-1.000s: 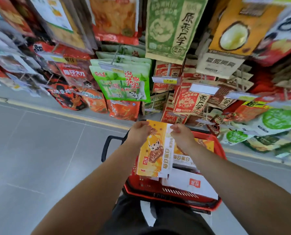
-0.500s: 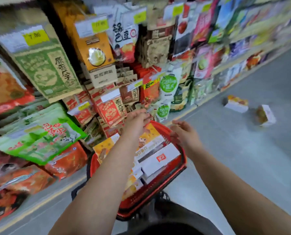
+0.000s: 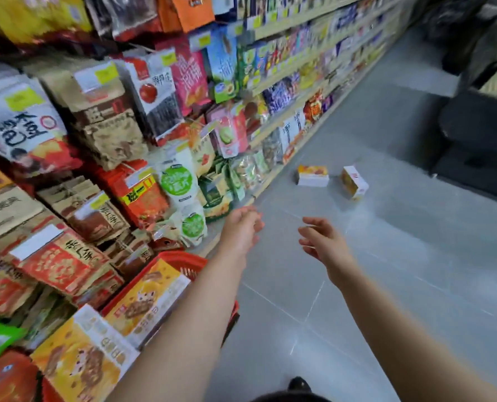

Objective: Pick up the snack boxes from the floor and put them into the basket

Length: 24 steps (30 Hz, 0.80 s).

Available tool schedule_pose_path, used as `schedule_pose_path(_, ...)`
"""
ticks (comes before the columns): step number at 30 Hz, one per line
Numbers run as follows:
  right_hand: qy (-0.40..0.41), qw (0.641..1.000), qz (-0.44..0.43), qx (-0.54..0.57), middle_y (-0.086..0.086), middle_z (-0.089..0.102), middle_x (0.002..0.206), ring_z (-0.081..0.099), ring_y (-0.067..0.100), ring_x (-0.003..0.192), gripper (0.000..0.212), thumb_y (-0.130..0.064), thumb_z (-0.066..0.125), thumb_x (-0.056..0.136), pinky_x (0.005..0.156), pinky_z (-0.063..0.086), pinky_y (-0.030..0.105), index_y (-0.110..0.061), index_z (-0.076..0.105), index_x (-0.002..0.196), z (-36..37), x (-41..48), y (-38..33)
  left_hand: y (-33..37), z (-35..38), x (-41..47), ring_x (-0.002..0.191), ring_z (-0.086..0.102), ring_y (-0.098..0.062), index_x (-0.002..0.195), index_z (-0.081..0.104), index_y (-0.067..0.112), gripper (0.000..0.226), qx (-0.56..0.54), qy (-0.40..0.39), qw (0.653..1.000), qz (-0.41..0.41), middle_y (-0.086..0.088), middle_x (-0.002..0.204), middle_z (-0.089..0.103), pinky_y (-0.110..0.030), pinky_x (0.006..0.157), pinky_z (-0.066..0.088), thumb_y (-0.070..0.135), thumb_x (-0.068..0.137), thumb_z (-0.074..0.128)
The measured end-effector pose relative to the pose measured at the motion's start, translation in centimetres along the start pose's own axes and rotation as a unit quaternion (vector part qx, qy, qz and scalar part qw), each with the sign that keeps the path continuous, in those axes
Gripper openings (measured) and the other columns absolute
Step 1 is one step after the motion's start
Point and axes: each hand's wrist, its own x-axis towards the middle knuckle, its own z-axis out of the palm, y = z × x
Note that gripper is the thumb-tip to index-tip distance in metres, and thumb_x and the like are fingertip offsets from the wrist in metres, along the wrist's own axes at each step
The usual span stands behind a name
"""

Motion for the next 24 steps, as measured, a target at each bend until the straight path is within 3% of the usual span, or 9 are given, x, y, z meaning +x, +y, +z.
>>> schedule_pose_path(6, 0.033, 0.999, -0.012, -0.003, -0.001, 0.060, 0.087, 0.057, 0.010, 0.069, 0.019, -0.012, 0.060, 0.091, 0.070, 0.047, 0.024, -0.017, 0.058, 0.109, -9.9, 6.0, -2.1, -0.1, 11.3, 2.7, 0.072, 0.057, -0.005, 0.087, 0.053, 0.023, 0.017, 0.003, -0.027, 1.000, -0.008, 0.008, 0.084, 0.060, -0.022, 0.063, 0.038, 0.008, 0.092, 0.050)
schedule_pose_path(10, 0.052, 0.998, 0.002, 0.018, -0.001, 0.061, 0.088, 0.057, 0.011, 0.069, 0.014, -0.012, 0.060, 0.091, 0.072, 0.047, 0.025, -0.021, 0.058, 0.101, -13.8, 9.2, -2.9, -0.1, 15.9, 5.1, 0.073, 0.057, -0.005, 0.090, 0.053, 0.023, 0.016, 0.008, -0.033, 0.999, -0.023, 0.007, 0.084, 0.059, -0.022, 0.064, 0.038, 0.008, 0.092, 0.050)
schedule_pose_path(14, 0.074, 0.996, 0.017, 0.036, -0.001, 0.060, 0.090, 0.057, 0.011, 0.070, 0.018, -0.014, 0.060, 0.091, 0.074, 0.048, 0.026, -0.018, 0.058, 0.109, -16.2, 13.7, -3.4, 0.4, 19.4, 9.2, 0.076, 0.057, -0.006, 0.099, 0.053, 0.022, 0.015, 0.020, -0.038, 0.999, -0.034, 0.006, 0.089, 0.059, -0.023, 0.066, 0.039, 0.008, 0.093, 0.049)
schedule_pose_path(19, 0.087, 0.995, 0.032, 0.029, -0.001, 0.060, 0.093, 0.059, 0.013, 0.076, 0.017, -0.015, 0.059, 0.091, 0.076, 0.049, 0.027, -0.020, 0.058, 0.108, -17.4, 21.7, -4.9, 1.9, 24.0, 16.9, 0.074, 0.057, -0.006, 0.086, 0.054, 0.023, 0.017, 0.017, -0.047, 0.997, -0.056, 0.006, 0.084, 0.059, -0.024, 0.066, 0.040, 0.008, 0.093, 0.048)
schedule_pose_path(24, 0.109, 0.993, 0.048, 0.022, -0.001, 0.060, 0.093, 0.059, 0.014, 0.076, 0.018, -0.014, 0.059, 0.091, 0.077, 0.049, 0.027, -0.019, 0.057, 0.108, -18.5, 29.9, -7.3, 5.0, 28.3, 25.1, 0.074, 0.058, -0.007, 0.085, 0.053, 0.023, 0.017, 0.028, -0.056, 0.996, -0.070, 0.006, 0.083, 0.059, -0.024, 0.064, 0.039, 0.008, 0.092, 0.048)
